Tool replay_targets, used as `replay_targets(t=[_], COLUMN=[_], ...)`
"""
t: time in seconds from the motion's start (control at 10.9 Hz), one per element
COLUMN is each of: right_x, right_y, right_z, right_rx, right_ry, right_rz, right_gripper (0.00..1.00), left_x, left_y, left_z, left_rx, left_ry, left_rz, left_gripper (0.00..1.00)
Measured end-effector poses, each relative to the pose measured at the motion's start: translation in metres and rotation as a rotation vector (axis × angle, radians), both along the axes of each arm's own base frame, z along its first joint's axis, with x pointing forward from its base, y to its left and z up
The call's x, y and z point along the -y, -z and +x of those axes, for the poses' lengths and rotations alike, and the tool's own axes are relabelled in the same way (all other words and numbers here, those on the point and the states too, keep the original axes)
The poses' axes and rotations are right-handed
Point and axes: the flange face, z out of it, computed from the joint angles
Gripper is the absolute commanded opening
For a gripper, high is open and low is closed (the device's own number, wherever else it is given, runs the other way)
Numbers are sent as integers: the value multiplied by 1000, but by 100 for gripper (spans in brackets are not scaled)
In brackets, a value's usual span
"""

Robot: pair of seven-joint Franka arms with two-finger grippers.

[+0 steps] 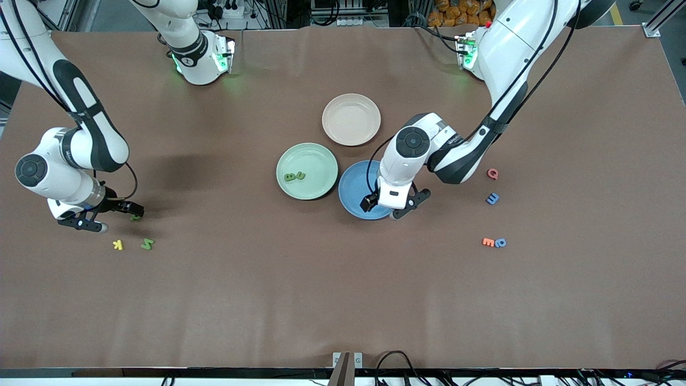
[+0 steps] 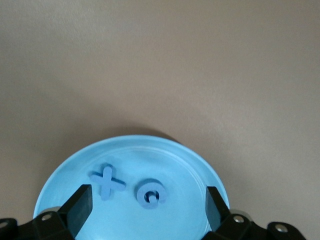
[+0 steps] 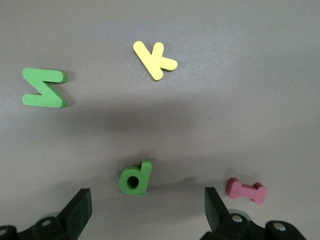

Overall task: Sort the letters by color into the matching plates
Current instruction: 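Place the G on the blue plate while the right gripper returns to letters, then grasp the green d with the right gripper while the left gripper withdraws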

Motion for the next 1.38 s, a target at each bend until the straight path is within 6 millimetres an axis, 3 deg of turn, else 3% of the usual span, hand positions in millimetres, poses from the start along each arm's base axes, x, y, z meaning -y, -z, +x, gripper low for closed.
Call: replay_targets(t=[0.37, 0.55, 0.64, 0.74, 0.83, 0.92, 1.2, 1.38], right_x=[-4, -5, -7, -8, -8, -7, -6, -4], right_y=[14, 21, 23, 24, 24, 24, 19, 16], right_z=[6, 7, 7, 7, 7, 7, 10, 10], right_rx=[27, 38, 40, 39, 39, 38, 49, 51], right_ry=[-9, -12, -14, -15, -17, -18, -17, -16], right_rz=[9, 14, 15, 16, 16, 15, 10, 8], right_gripper=[100, 100, 96, 84, 62, 51, 46, 47], left_x=[-22, -45, -60, -77, -93, -107, -137, -175], left_y=[1, 2, 1, -1, -3, -4, -6, -4], left_z=[19, 35, 46, 56, 66, 73, 88, 102], left_rx=[30, 52, 59, 68, 75, 82, 96, 99], left_ry=[-13, 22, 38, 60, 83, 114, 200, 260], left_rz=[31, 55, 60, 65, 71, 76, 91, 108], left_gripper=[100, 100, 100, 100, 100, 100, 100, 100])
